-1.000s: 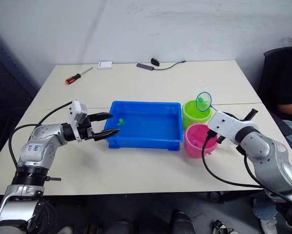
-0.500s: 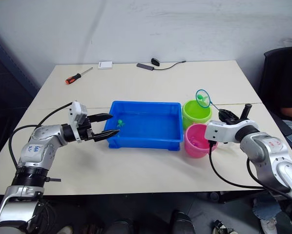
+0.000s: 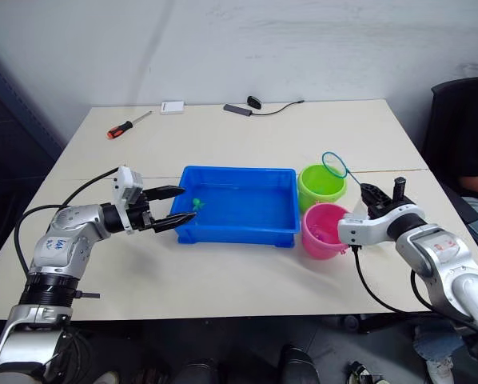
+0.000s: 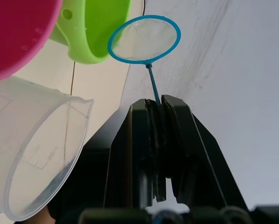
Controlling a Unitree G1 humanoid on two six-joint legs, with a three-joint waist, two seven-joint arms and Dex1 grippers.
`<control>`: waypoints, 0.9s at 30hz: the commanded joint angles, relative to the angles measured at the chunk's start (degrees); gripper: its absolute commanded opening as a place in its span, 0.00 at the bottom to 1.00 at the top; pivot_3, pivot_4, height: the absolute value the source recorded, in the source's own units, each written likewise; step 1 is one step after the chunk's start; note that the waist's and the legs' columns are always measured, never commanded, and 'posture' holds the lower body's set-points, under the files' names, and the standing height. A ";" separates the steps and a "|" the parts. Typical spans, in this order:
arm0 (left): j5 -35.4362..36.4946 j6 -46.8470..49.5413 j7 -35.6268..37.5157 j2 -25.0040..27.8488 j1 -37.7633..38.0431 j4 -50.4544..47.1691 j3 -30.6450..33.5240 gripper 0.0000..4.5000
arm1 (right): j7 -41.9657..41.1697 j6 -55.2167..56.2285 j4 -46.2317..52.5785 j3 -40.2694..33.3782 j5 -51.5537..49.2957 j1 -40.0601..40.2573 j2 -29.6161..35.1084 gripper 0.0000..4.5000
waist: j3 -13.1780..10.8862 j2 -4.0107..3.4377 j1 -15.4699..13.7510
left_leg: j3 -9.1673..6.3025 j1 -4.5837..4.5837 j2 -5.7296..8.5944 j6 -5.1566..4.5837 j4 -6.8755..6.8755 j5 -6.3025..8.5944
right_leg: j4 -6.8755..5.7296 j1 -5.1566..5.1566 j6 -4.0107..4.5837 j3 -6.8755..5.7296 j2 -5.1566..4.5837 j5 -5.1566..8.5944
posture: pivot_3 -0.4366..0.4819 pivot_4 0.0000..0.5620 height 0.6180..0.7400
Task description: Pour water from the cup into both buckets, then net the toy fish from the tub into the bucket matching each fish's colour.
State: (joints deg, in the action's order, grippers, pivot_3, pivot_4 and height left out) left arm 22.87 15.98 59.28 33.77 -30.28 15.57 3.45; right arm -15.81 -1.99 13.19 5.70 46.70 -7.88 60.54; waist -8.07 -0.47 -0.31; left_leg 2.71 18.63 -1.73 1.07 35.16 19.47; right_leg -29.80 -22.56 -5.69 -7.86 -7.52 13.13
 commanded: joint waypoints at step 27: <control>8.99 12.18 -13.72 5.35 26.68 -25.04 22.31 0.99 | -33.75 -17.41 1.28 12.23 -40.25 -26.77 -21.31 0.00 | 0.00 -0.20 -0.78 | -0.56 -0.41 -0.16 -0.40 0.05 0.29 | -0.32 -0.04 0.29 0.05 -0.19 0.07 | 0.48 0.27 1.00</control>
State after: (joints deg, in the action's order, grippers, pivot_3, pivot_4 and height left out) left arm 30.18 27.92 46.22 38.61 -3.73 -6.45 24.19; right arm -49.55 -23.56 15.71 15.65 3.42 -33.02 39.71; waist -8.07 -0.67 -1.09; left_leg 2.16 18.24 -1.86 0.66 35.21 19.74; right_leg -30.10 -22.59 -5.41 -7.82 -7.68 13.19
